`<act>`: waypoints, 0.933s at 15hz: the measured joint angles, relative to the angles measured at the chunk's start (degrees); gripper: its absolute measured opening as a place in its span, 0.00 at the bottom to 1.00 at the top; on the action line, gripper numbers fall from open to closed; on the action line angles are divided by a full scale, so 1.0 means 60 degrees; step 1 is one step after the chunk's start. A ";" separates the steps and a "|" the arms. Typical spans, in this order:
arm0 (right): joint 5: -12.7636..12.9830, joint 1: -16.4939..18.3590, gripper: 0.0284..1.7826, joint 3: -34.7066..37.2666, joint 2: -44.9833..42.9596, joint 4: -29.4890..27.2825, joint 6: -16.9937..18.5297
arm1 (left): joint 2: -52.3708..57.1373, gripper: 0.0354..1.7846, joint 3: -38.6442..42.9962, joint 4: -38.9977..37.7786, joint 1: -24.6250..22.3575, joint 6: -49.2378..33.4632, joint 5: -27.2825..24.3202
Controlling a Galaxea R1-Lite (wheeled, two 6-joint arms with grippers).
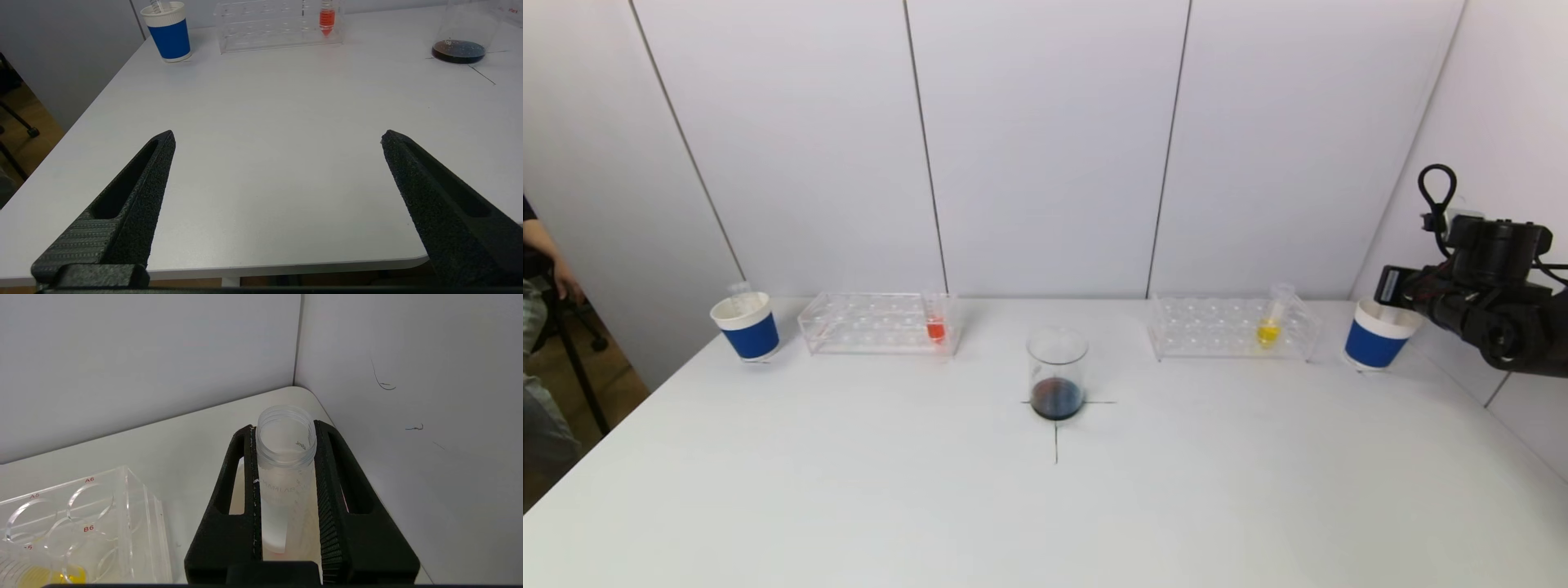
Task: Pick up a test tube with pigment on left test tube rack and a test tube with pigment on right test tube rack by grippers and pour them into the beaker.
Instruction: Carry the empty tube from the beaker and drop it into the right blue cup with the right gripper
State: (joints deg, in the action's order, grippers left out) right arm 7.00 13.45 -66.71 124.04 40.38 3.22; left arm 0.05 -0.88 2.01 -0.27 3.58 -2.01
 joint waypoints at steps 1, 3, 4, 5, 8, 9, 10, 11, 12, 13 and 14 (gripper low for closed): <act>0.0000 0.0000 0.24 0.0033 -0.0010 0.0000 0.0004 | 0.0000 0.99 0.0000 0.0000 0.0004 -0.0002 0.0000; -0.0004 0.0000 0.24 0.0071 -0.0039 0.0010 0.0004 | 0.0000 0.99 0.0000 0.0000 0.0004 0.0000 0.0000; 0.0000 0.0000 0.24 0.0087 -0.0047 0.0010 -0.0008 | 0.0000 0.99 0.0000 -0.0002 0.0004 -0.0002 0.0002; 0.0000 0.0000 0.24 0.0106 -0.0057 0.0014 -0.0014 | 0.0000 0.99 0.0000 0.0000 0.0004 -0.0002 0.0000; 0.0000 0.0000 0.24 0.0148 -0.0079 0.0014 -0.0018 | 0.0000 0.99 0.0000 0.0000 0.0004 -0.0002 0.0000; 0.0000 0.0000 0.24 0.0158 -0.0079 0.0014 -0.0014 | 0.0000 0.99 0.0000 0.0000 0.0004 -0.0002 0.0000; -0.0004 0.0000 0.24 0.0171 -0.0079 0.0018 -0.0018 | 0.0000 0.99 0.0000 0.0000 0.0004 0.0000 0.0002; -0.0004 0.0000 0.24 0.0195 -0.0079 0.0018 -0.0026 | 0.0000 0.99 0.0000 0.0000 0.0000 -0.0002 0.0000; 0.0000 0.0000 0.24 0.0226 -0.0083 0.0022 -0.0033 | 0.0000 0.99 0.0000 0.0000 0.0000 -0.0002 0.0000; 0.0000 0.0000 0.24 0.0262 -0.0083 0.0024 -0.0041 | 0.0000 0.99 0.0000 0.0000 0.0000 -0.0002 0.0000; 0.0000 0.0000 0.24 0.0301 -0.0083 0.0033 -0.0033 | 0.0000 0.99 0.0000 -0.0002 0.0000 -0.0002 0.0002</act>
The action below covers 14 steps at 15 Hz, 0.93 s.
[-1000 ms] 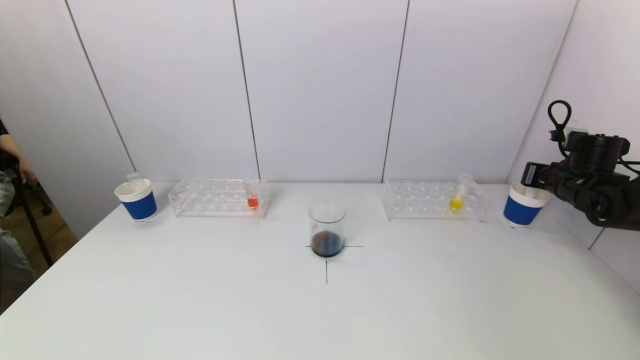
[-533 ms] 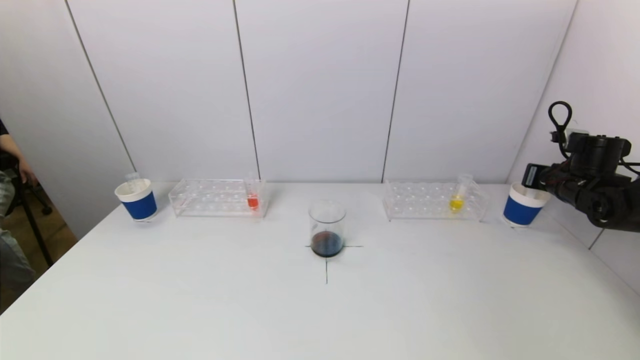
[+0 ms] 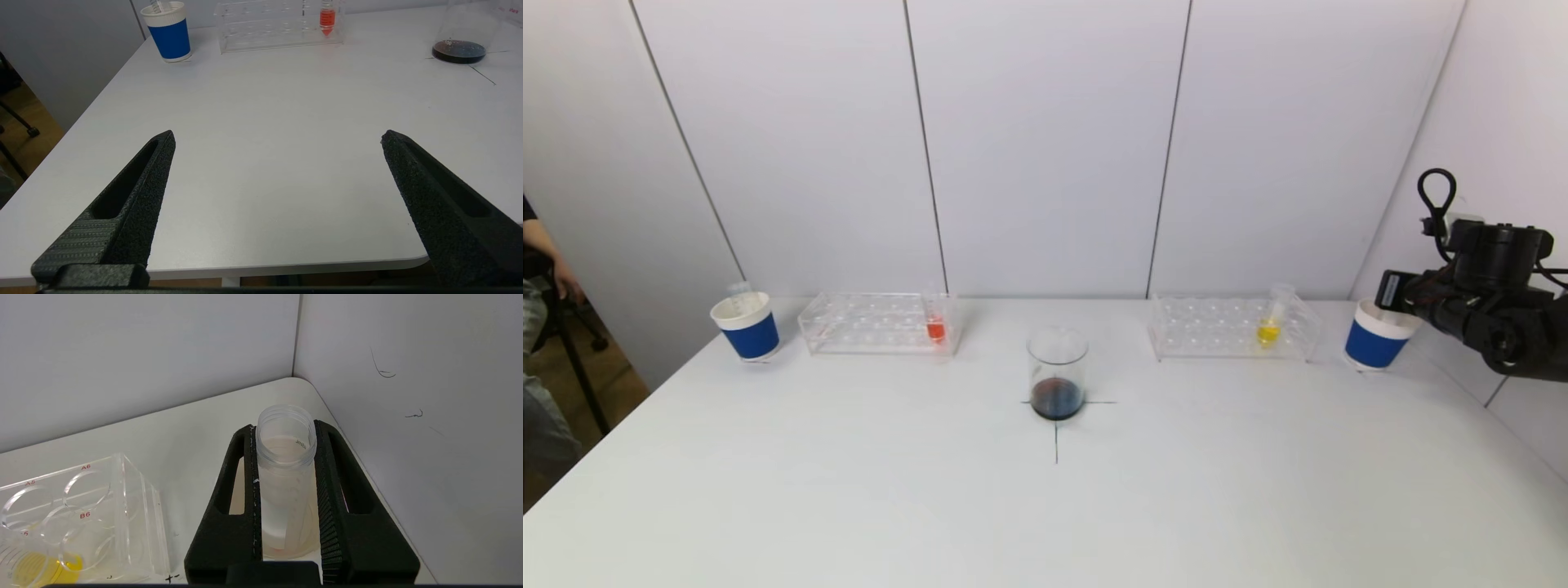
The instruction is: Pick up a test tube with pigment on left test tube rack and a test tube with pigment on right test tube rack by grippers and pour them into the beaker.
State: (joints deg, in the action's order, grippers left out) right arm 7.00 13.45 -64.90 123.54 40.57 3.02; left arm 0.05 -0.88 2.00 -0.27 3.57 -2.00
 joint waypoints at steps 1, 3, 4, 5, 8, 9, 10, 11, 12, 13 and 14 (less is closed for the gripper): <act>0.0004 0.0000 0.24 0.0041 0.0000 0.0069 0.0004 | 0.0000 0.99 0.0000 0.0002 0.0000 0.0002 0.0000; 0.0000 0.0000 0.25 0.0146 0.0018 0.0561 0.0022 | 0.0000 0.99 0.0000 0.0000 0.0000 0.0002 0.0000; 0.0000 0.0000 0.27 0.0187 0.0018 0.0685 0.0014 | 0.0000 0.99 0.0000 0.0002 0.0004 0.0002 0.0000; -0.0004 0.0000 0.31 0.0215 0.0014 0.0703 0.0014 | 0.0000 0.99 0.0000 0.0000 0.0004 0.0000 0.0000; 0.0000 0.0000 0.50 0.0246 0.0004 0.0703 0.0018 | 0.0000 0.99 0.0000 0.0000 0.0004 0.0000 0.0000; 0.0000 0.0000 0.59 0.0256 0.0004 0.0697 0.0018 | 0.0000 0.99 0.0000 0.0002 0.0004 0.0000 -0.0002; 0.0004 0.0000 0.70 0.0266 0.0004 0.0697 0.0022 | 0.0000 0.99 0.0000 0.0002 0.0004 0.0002 0.0000; 0.0008 0.0000 0.78 0.0270 -0.0004 0.0693 0.0022 | 0.0000 0.99 0.0000 0.0002 0.0004 0.0000 0.0000; 0.0012 0.0000 0.84 0.0274 -0.0014 0.0693 0.0018 | 0.0000 0.99 0.0000 0.0002 0.0004 0.0000 0.0000; 0.0008 0.0000 0.90 0.0280 -0.0024 0.0693 0.0022 | 0.0000 0.99 0.0000 0.0000 0.0004 0.0002 0.0000; 0.0012 0.0000 0.95 0.0293 -0.0041 0.0699 0.0022 | 0.0000 0.99 0.0000 0.0000 0.0004 0.0002 -0.0002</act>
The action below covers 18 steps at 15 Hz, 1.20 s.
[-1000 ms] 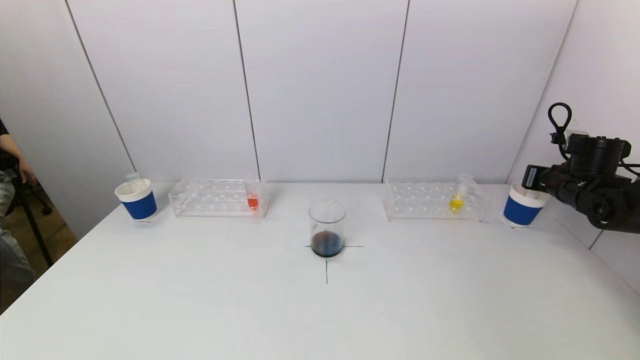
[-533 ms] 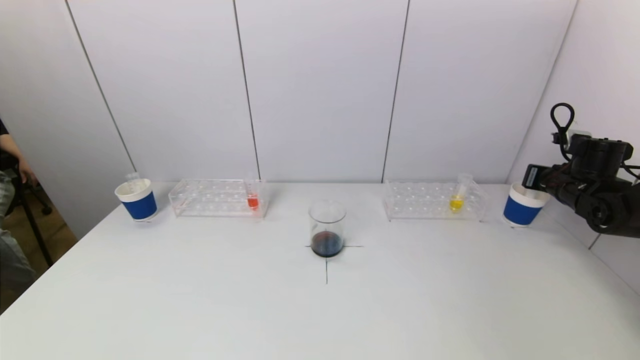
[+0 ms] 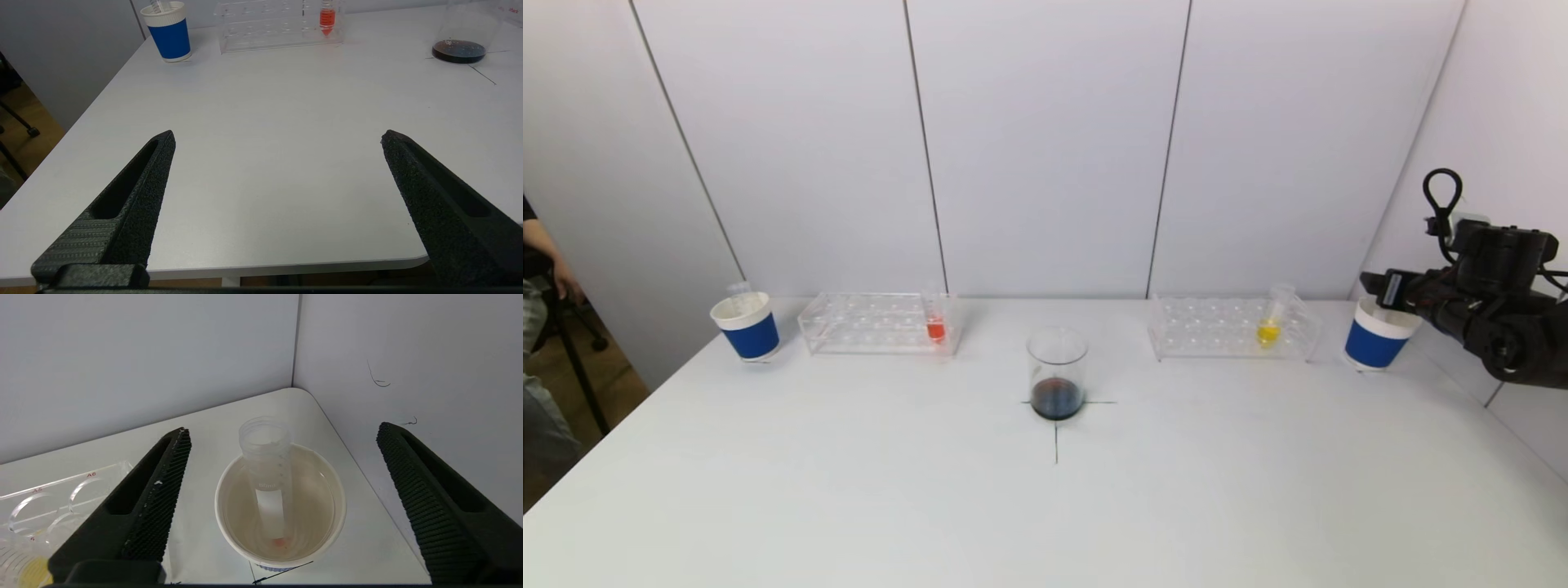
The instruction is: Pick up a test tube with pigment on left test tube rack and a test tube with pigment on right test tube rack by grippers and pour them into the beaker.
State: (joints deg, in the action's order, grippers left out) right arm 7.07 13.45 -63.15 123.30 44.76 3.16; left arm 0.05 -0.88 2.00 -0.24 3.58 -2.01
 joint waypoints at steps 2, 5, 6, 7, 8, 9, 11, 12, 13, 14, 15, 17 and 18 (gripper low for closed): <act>0.0002 -0.0004 0.99 0.0041 -0.0142 -0.0033 -0.0012 | 0.0000 0.99 0.0000 0.0002 0.0000 0.0000 0.0000; -0.0022 -0.0116 0.99 0.0396 -0.0782 0.0045 -0.0053 | 0.0000 0.99 0.0000 0.0000 0.0000 0.0000 0.0002; -0.0053 -0.0230 0.99 0.0626 -0.1150 0.0069 -0.0063 | 0.0000 0.99 0.0000 0.0002 0.0000 0.0000 0.0000; -0.0089 -0.0382 0.99 0.0906 -0.1554 0.0095 -0.0073 | 0.0000 0.99 0.0000 0.0002 0.0000 -0.0002 0.0000; -0.0104 -0.0601 0.99 0.1272 -0.2007 0.0100 -0.0073 | 0.0000 0.99 0.0000 0.0000 0.0000 -0.0002 0.0002; -0.0104 -0.0892 0.99 0.1727 -0.2532 0.0106 -0.0085 | 0.0000 0.99 0.0000 0.0002 -0.0004 0.0000 0.0000; -0.0067 -0.1485 0.99 0.2692 -0.3602 0.0118 -0.0095 | 0.0000 0.99 0.0000 0.0000 -0.0004 -0.0002 0.0002; -0.0045 -0.1784 0.99 0.3312 -0.4261 0.0118 -0.0104 | 0.0000 0.99 0.0000 0.0002 -0.0004 -0.0002 0.0002; -0.0022 -0.2011 0.99 0.3864 -0.4844 0.0114 -0.0110 | 0.0000 0.99 0.0000 0.0002 -0.0008 0.0000 0.0002; 0.0006 -0.2196 0.99 0.4421 -0.5435 0.0114 -0.0124 | 0.0000 0.99 0.0000 0.0002 -0.0010 0.0000 0.0002; 0.0020 -0.2332 0.99 0.4994 -0.6024 0.0118 -0.0136 | 0.0000 0.99 0.0000 0.0002 0.0000 0.0000 0.0002; 0.0126 -0.2501 0.99 0.6130 -0.7251 0.0110 -0.0161 | 0.0000 0.99 0.0000 0.0000 0.0000 -0.0002 0.0002; 0.0268 -0.2544 0.99 0.6611 -0.7843 0.0106 -0.0175 | 0.0000 0.99 0.0000 0.0000 0.0000 0.0000 0.0002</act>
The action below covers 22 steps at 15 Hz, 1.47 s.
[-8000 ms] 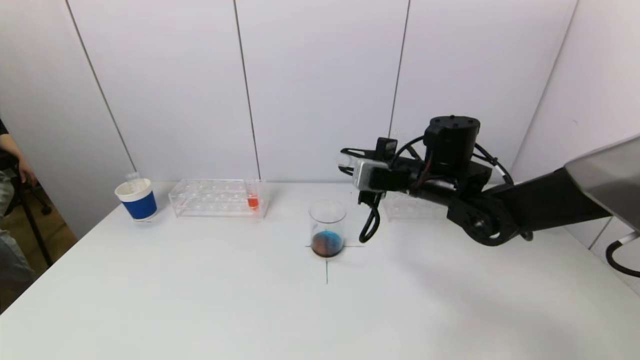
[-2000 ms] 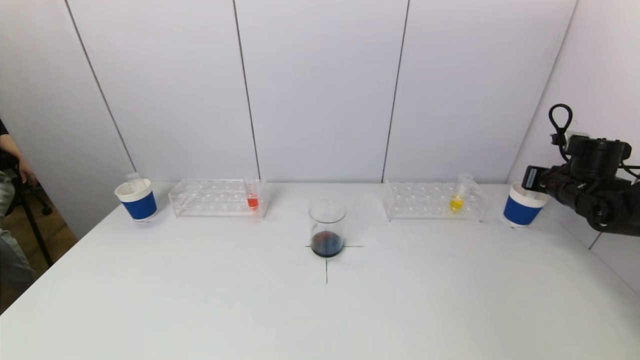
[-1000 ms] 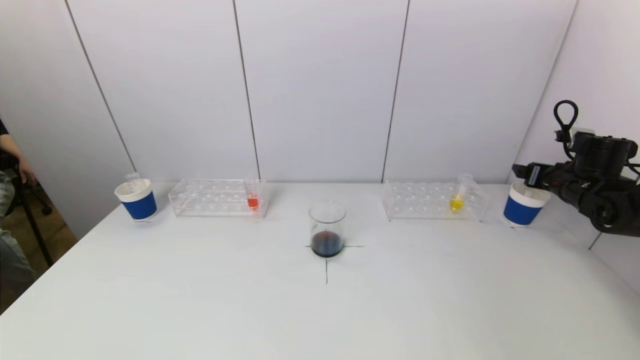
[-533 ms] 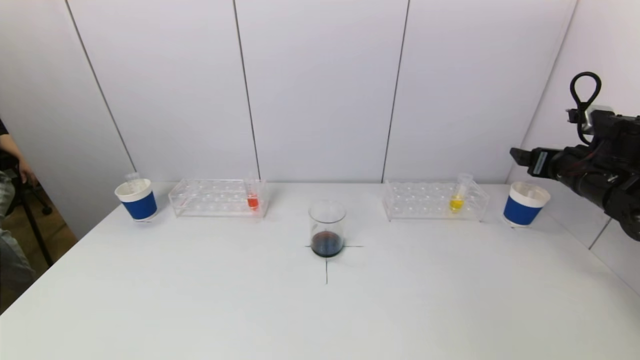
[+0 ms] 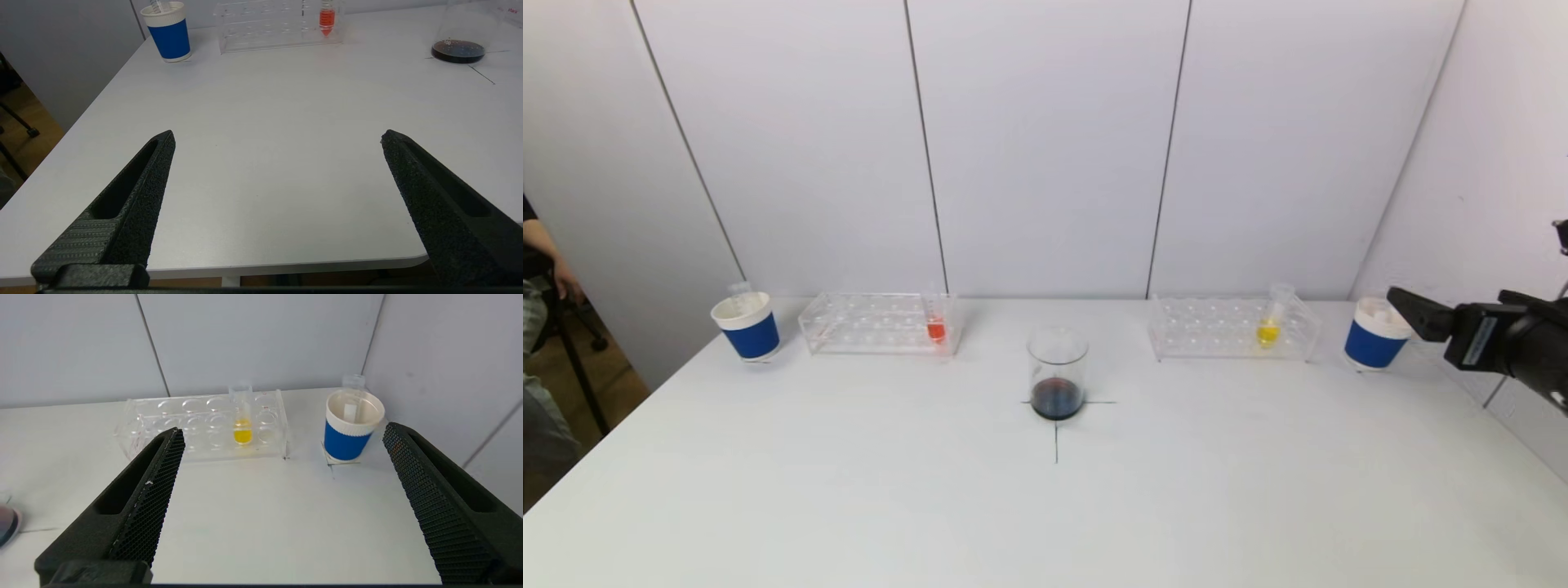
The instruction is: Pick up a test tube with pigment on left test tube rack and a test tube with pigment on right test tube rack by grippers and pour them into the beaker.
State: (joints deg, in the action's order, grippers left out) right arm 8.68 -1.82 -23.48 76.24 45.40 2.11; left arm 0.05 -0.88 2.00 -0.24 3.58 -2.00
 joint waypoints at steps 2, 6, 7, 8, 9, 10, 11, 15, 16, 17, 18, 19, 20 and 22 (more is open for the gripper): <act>0.0244 -0.0049 0.99 0.0813 -0.1187 -0.0033 -0.0114 | 0.0000 0.99 0.0000 0.0002 0.0000 0.0000 -0.0002; 0.0362 -0.0069 0.99 0.2278 -0.3612 -0.0477 -0.0581 | 0.0000 0.99 0.0000 0.0002 -0.0004 -0.0002 -0.0002; 0.0390 -0.0069 0.99 0.2554 -0.4175 -0.0727 -0.0630 | 0.0000 0.99 0.0000 0.0000 -0.0004 0.0000 -0.0002; 0.0404 -0.0069 0.99 0.2769 -0.4750 -0.1012 -0.0668 | 0.0000 0.99 0.0000 0.0000 -0.0004 -0.0002 -0.0002; 0.0417 -0.0069 0.99 0.2946 -0.5354 -0.1412 -0.0713 | 0.0000 0.99 0.0000 0.0002 -0.0004 0.0000 0.0000; 0.0423 -0.0063 0.99 0.3064 -0.6057 -0.1938 -0.0756 | 0.0000 0.99 0.0000 0.0002 -0.0004 0.0000 0.0000; 0.0427 -0.0063 0.99 0.3133 -0.6758 -0.2532 -0.0786 | 0.0000 0.99 0.0000 0.0000 -0.0004 0.0000 -0.0002; 0.0404 0.0093 0.99 0.3180 -0.9874 -0.5492 -0.1103 | 0.0000 0.99 0.0000 0.0002 0.0000 0.0000 0.0000; 0.0408 0.0156 0.99 0.3180 -1.0614 -0.6160 -0.1209 | 0.0000 0.99 0.0000 0.0002 0.0000 0.0000 0.0000; 0.0437 0.0207 0.99 0.3184 -1.1264 -0.6741 -0.1292 | 0.0000 0.99 0.0000 0.0002 0.0000 0.0000 -0.0002; 0.0467 0.0248 0.99 0.3192 -1.1748 -0.7180 -0.1329 | 0.0000 0.99 0.0000 0.0002 -0.0008 0.0000 -0.0002; 0.0453 0.0280 0.99 0.3253 -1.2097 -0.7467 -0.1319 | 0.0000 0.99 0.0000 0.0002 -0.0008 0.0000 0.0000; 0.0390 0.0303 0.99 0.3326 -1.2317 -0.7430 -0.1300 | 0.0000 0.99 0.0000 0.0002 -0.0008 0.0004 -0.0002; 0.0317 0.0315 0.99 0.3547 -1.2571 -0.6932 -0.1209 | 0.0000 0.99 0.0000 0.0002 0.0000 0.0000 0.0000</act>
State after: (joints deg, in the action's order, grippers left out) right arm 10.58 0.07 -2.19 0.82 3.80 -5.14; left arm 0.05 -0.88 2.01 -0.24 3.58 -2.00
